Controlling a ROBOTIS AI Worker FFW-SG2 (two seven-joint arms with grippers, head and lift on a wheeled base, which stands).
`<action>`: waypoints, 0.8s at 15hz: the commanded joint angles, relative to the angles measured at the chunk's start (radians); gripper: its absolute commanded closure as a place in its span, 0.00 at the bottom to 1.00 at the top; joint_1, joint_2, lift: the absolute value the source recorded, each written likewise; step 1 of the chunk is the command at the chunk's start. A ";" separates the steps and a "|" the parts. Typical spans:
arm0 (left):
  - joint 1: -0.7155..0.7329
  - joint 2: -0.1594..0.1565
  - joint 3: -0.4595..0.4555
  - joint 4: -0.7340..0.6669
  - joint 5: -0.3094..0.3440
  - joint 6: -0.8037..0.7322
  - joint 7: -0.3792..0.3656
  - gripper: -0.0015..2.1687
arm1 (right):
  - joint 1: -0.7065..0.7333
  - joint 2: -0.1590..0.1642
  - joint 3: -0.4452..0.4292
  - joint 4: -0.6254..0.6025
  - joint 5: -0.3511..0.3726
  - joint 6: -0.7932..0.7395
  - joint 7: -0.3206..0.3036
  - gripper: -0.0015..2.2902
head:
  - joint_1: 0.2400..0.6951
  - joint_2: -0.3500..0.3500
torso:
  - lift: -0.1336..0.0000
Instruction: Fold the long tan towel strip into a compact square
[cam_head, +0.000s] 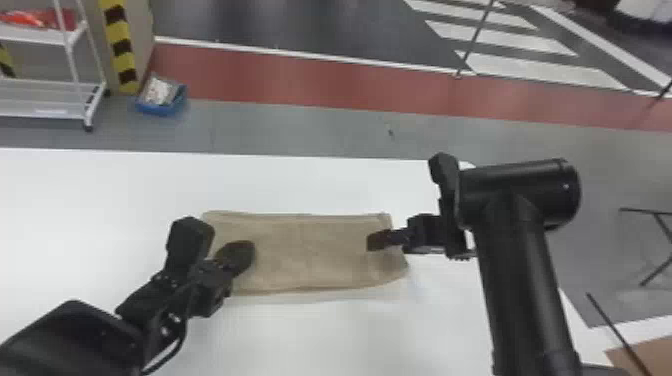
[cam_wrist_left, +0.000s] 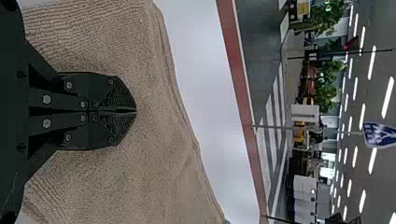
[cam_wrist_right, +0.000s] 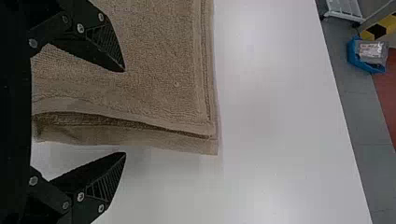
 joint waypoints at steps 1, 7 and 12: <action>0.001 0.000 -0.001 -0.002 0.000 0.002 0.000 0.99 | -0.010 -0.003 -0.001 0.039 0.001 0.002 -0.001 0.13 | 1.00 0.10 | 0.07; 0.006 0.003 -0.007 -0.006 0.002 0.006 0.000 0.99 | -0.036 0.006 0.009 0.091 0.005 0.002 -0.012 0.21 | 1.00 0.10 | 0.07; 0.003 0.004 -0.007 -0.003 0.000 0.006 -0.002 0.99 | -0.041 0.009 0.003 0.091 -0.009 0.002 0.001 0.53 | 1.00 0.10 | 0.07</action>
